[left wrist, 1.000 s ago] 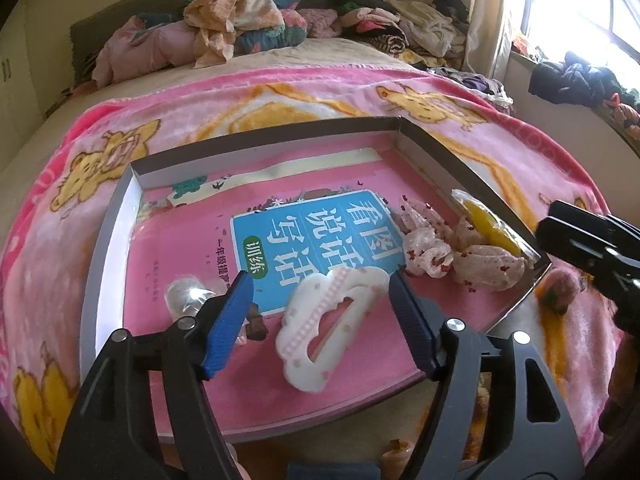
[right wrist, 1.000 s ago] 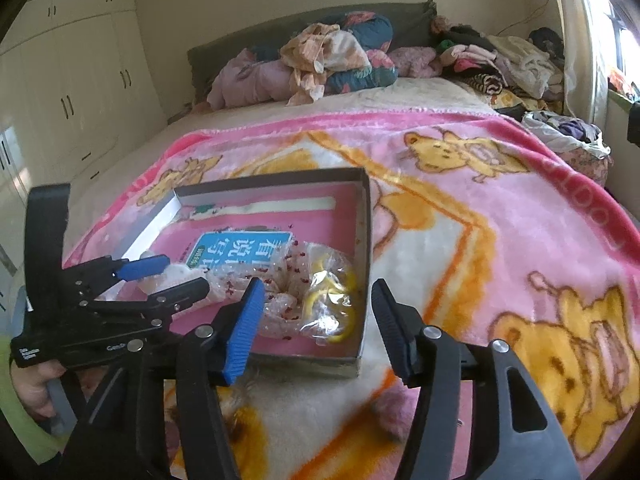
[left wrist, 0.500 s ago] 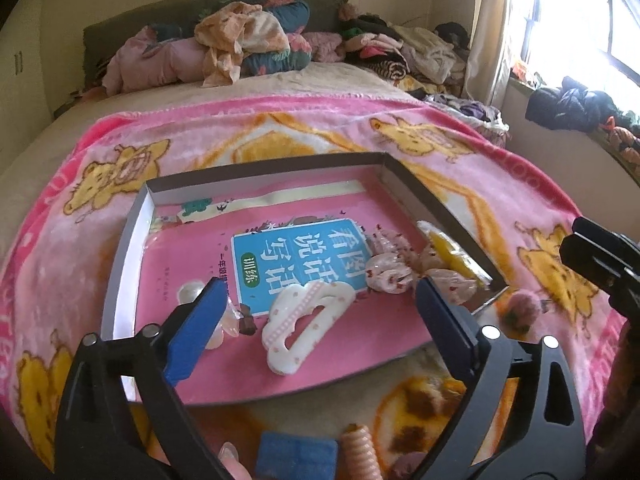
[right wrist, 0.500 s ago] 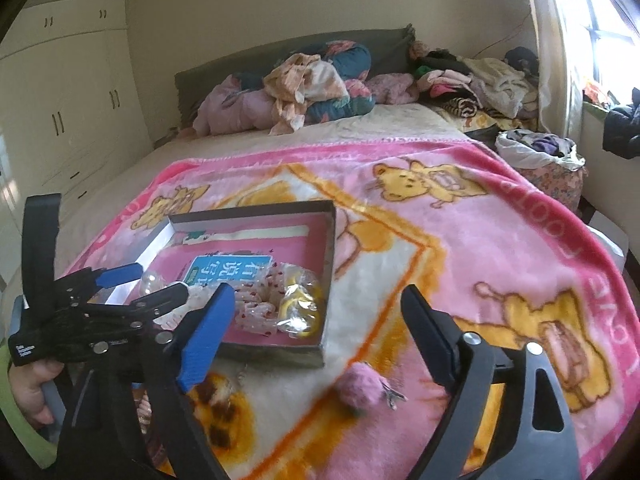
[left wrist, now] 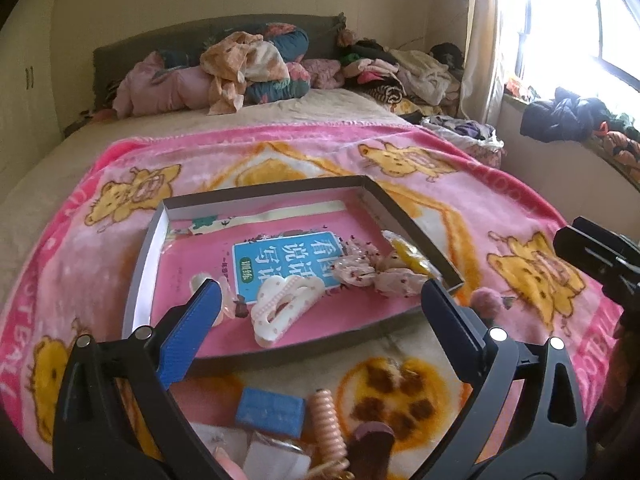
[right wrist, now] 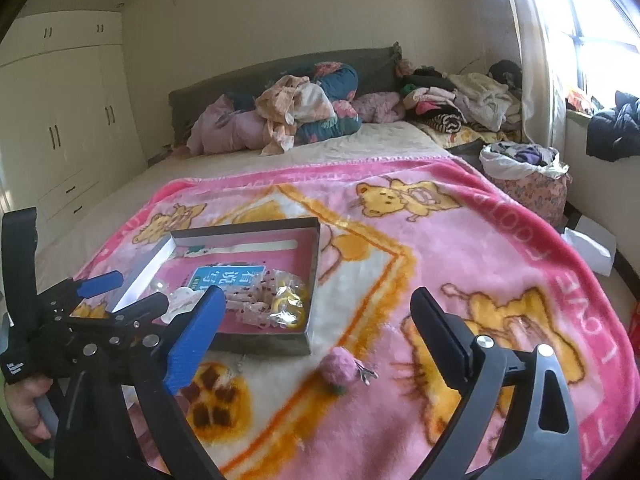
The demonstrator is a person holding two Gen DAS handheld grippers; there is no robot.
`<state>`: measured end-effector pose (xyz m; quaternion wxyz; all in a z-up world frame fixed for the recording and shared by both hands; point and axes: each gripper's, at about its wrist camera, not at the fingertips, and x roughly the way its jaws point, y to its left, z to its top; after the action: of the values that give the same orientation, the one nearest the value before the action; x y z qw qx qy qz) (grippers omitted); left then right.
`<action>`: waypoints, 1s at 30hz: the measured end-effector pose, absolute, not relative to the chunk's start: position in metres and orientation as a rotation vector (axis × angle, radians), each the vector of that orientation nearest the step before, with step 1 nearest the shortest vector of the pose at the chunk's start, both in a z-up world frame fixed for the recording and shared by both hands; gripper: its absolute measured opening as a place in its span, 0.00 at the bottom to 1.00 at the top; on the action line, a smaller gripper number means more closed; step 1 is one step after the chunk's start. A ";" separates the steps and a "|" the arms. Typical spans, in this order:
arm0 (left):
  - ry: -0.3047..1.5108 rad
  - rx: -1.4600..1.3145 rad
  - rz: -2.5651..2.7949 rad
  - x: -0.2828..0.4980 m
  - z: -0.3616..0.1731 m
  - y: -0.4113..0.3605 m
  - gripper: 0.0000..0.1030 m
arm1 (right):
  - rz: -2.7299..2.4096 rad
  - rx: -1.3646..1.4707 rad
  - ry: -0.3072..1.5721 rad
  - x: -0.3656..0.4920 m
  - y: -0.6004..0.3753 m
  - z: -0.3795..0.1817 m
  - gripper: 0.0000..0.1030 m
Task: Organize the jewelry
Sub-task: 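Withdraw both open tools from the box toward the spring hair tie and earring cards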
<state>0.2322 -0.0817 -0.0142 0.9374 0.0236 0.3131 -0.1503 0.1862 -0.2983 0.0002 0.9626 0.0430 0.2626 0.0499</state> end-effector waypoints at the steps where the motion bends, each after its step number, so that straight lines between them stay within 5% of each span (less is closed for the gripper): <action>1: 0.634 0.042 -0.305 0.229 -0.012 -0.082 0.89 | 0.100 0.088 0.531 0.184 -0.300 0.002 0.89; 30: 0.572 0.023 -0.281 0.152 0.001 -0.067 0.89 | 0.156 0.087 0.497 0.108 -0.283 0.009 0.90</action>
<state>0.1518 -0.0670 0.0008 0.9496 0.0112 0.2811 -0.1384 0.1077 -0.2835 0.0091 0.9653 0.0429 0.2458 0.0769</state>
